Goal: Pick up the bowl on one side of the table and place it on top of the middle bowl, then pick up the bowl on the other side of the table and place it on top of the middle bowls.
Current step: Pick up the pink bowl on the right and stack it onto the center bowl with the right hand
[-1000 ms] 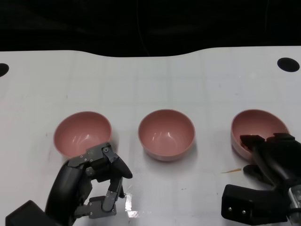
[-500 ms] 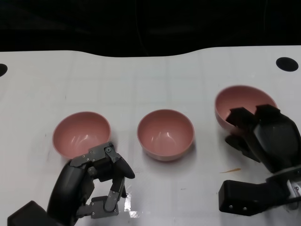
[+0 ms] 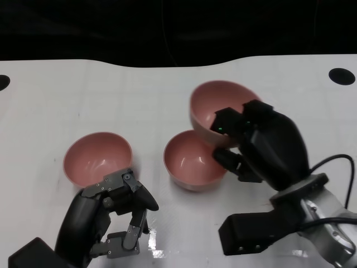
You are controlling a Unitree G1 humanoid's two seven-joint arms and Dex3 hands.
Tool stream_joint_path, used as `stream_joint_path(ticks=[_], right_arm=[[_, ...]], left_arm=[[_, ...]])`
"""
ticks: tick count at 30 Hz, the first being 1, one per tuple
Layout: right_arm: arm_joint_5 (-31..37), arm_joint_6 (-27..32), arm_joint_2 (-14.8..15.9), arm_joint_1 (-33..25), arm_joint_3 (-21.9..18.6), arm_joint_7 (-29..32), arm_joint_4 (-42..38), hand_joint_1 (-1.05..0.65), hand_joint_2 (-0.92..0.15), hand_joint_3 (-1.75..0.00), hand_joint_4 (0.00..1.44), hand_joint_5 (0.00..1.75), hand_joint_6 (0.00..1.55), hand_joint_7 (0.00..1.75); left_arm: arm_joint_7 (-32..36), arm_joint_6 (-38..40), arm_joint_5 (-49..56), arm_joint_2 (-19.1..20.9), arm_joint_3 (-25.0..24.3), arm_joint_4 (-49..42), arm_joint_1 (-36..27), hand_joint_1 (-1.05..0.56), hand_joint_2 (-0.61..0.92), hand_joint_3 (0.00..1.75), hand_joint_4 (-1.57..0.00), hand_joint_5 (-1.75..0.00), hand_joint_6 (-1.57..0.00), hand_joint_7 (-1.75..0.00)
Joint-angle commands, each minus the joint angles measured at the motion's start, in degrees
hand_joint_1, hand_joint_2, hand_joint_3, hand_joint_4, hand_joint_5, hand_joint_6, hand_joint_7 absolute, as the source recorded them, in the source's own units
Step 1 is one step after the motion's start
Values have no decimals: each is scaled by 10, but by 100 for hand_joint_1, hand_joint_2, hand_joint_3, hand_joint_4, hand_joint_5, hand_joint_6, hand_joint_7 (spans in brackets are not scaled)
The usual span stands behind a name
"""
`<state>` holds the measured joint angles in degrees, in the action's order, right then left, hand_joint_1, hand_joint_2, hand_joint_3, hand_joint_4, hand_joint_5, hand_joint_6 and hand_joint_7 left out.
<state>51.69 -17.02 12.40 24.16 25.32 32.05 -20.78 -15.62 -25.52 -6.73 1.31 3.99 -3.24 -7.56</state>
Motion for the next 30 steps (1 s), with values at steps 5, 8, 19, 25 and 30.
stream_joint_path(ticks=[5,8,19,25,30], right_arm=[[-5,-29,4,32,20,-31,-13,-11,-26,-127,94,175,73,174],[2,-37,1,36,31,-26,-34,-12,-29,-124,94,175,73,175],[23,-53,-6,47,70,-3,-115,-12,-31,-118,97,175,76,175],[26,5,1,51,85,-130,-103,-33,-78,-43,76,67,75,49],[29,50,8,42,89,-208,-60,-64,-92,-33,47,9,51,1]], left_arm=[[9,5,6,4,-2,13,-10,-20,42,127,-81,-170,-81,-139],[6,11,1,4,-2,20,-14,-19,41,126,-81,-171,-80,-140],[6,9,5,2,4,37,-27,-20,41,127,-81,-171,-80,-137],[8,9,6,0,6,38,-29,-19,41,126,-82,-172,-80,-136],[9,9,8,-2,8,38,-29,-19,41,127,-82,-172,-81,-135]])
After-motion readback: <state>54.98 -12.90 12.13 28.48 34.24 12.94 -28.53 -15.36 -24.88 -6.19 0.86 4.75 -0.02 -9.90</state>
